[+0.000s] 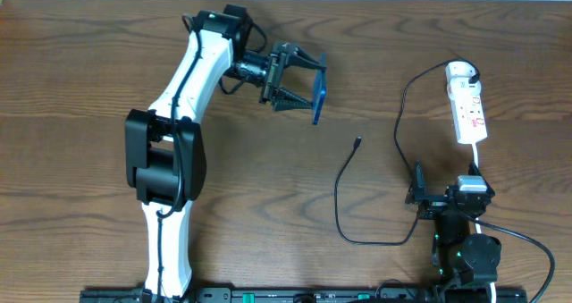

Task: Plug charger to phone and switch on socket

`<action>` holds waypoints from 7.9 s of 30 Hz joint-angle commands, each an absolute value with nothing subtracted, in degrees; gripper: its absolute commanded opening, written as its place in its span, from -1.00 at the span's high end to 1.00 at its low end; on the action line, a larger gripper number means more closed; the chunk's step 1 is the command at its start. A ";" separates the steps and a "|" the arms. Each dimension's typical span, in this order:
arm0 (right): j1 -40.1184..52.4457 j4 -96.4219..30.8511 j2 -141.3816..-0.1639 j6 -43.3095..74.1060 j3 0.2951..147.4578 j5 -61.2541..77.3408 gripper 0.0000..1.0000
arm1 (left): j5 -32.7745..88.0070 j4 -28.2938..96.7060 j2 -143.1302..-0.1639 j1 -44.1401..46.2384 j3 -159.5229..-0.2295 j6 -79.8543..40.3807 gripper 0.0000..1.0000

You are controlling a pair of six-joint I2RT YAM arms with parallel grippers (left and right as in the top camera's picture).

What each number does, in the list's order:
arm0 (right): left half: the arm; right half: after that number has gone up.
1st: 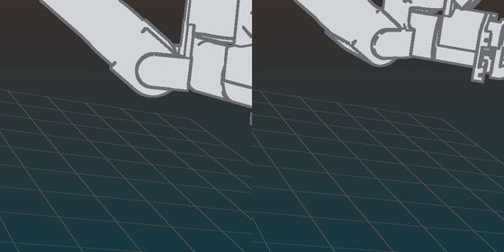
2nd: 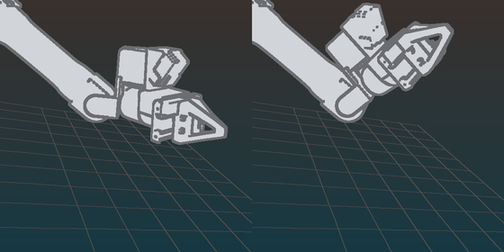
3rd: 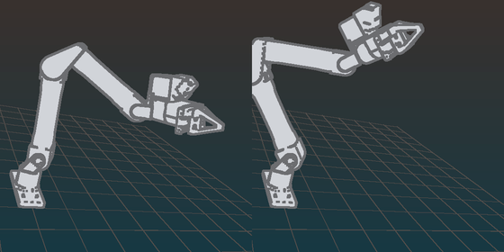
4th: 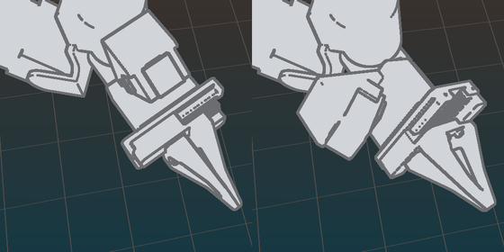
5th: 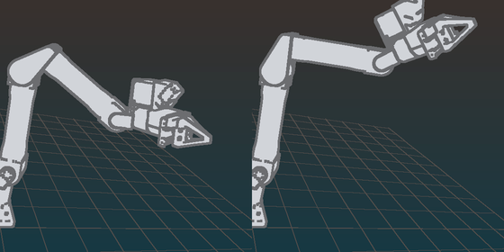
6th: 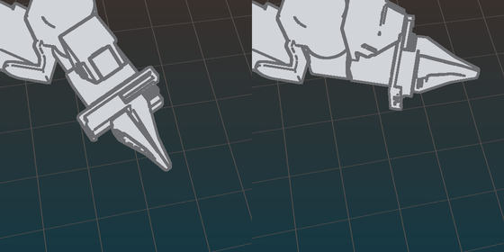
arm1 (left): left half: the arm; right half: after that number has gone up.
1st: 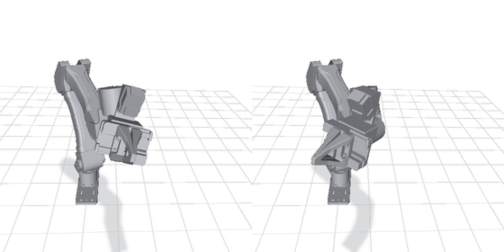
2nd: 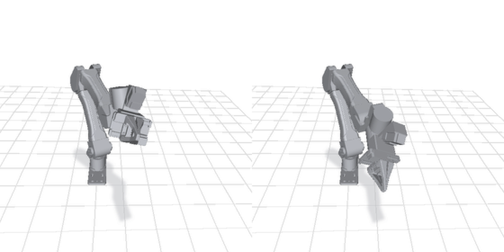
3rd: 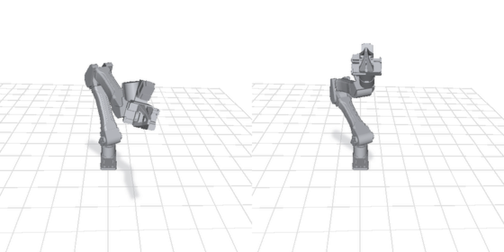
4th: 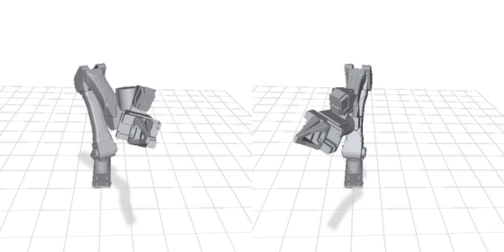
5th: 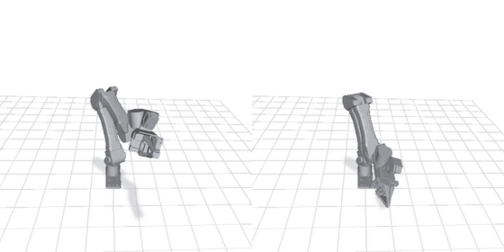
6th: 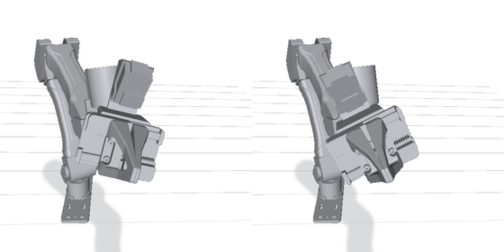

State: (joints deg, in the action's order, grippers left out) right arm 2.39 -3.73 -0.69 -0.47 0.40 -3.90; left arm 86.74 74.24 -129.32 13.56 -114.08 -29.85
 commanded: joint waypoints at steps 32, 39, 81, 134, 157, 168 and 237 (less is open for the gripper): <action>3.05 -3.90 -0.38 -0.47 0.30 -4.34 -0.98 | 90.15 77.58 -125.78 8.14 -115.42 -30.17 -0.43; 3.05 -3.90 -0.38 -0.47 0.30 -4.34 -0.99 | 90.15 77.60 -125.78 6.11 -115.42 -29.80 -0.44; 3.05 -3.90 -0.38 -0.47 0.30 -4.36 -0.98 | 90.13 89.76 -125.78 3.55 -115.42 -16.88 -0.43; 3.05 0.69 -18.35 21.98 24.25 29.85 -0.99 | 90.13 91.24 -125.78 3.55 -115.42 -16.32 -0.44; 17.45 -13.61 -65.91 28.80 63.57 48.69 -0.99 | 90.13 91.24 -125.78 3.55 -115.42 -16.32 -0.44; 40.42 -47.72 -82.52 28.71 92.84 -6.20 -0.98 | 90.13 91.24 -125.78 3.55 -115.42 -16.29 -0.44; 46.17 -37.28 -98.59 39.16 94.02 -19.59 0.66 | 90.00 91.24 -125.78 3.55 -115.42 -16.36 -0.44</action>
